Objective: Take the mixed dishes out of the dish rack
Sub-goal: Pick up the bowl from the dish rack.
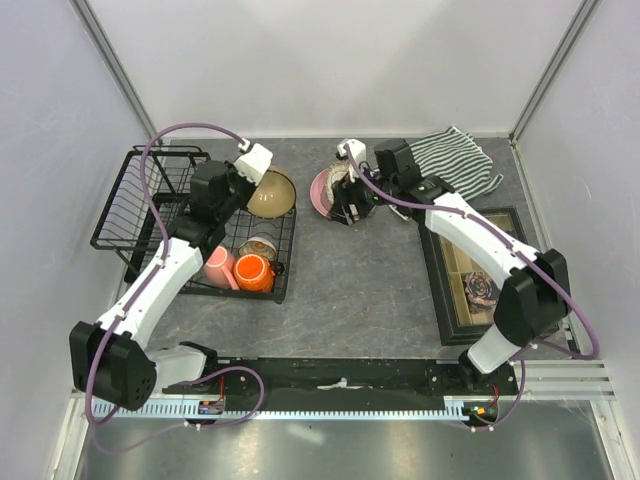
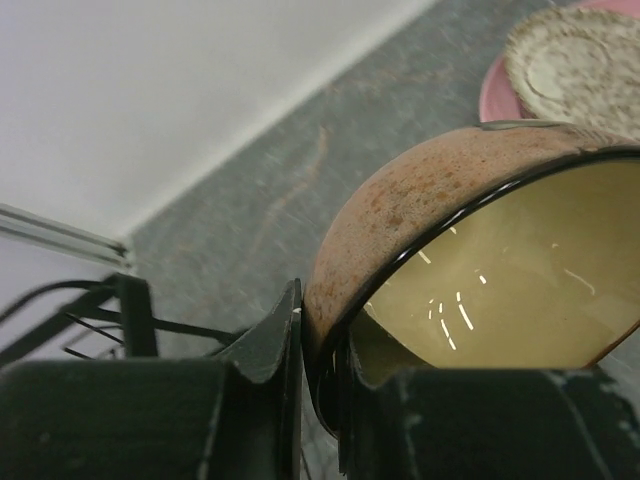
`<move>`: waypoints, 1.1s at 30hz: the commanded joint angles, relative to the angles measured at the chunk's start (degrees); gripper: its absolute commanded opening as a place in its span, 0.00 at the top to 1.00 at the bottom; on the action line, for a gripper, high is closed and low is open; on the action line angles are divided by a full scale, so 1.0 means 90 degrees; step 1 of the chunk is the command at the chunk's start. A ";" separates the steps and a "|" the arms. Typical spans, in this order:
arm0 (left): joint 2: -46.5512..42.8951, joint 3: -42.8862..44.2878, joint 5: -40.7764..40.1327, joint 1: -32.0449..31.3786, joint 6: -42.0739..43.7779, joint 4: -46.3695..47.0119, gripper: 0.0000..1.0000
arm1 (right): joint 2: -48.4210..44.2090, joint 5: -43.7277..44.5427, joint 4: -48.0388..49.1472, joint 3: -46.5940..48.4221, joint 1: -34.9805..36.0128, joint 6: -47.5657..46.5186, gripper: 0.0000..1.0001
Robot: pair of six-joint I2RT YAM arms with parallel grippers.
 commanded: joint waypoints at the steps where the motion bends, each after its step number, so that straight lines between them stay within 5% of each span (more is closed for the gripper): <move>1: -0.0129 0.0716 0.0347 -0.0204 -0.0907 -0.0301 0.98 | -0.0396 0.0045 0.0508 0.0531 0.0323 0.0448 0.28; 24: -0.0187 0.1107 0.0854 -0.0644 -0.2011 -0.1249 0.99 | 0.0678 0.2066 0.0420 0.1498 0.1378 0.0057 0.33; 27: -0.0275 0.1059 0.0922 -0.0644 -0.2089 -0.1258 0.99 | 0.0796 0.2174 0.0420 0.1547 0.1417 -0.0001 0.41; 33: -0.0392 0.0951 0.1030 -0.0644 -0.2109 -0.1229 0.98 | 0.0835 0.2262 0.0401 0.1547 0.1437 -0.0030 0.78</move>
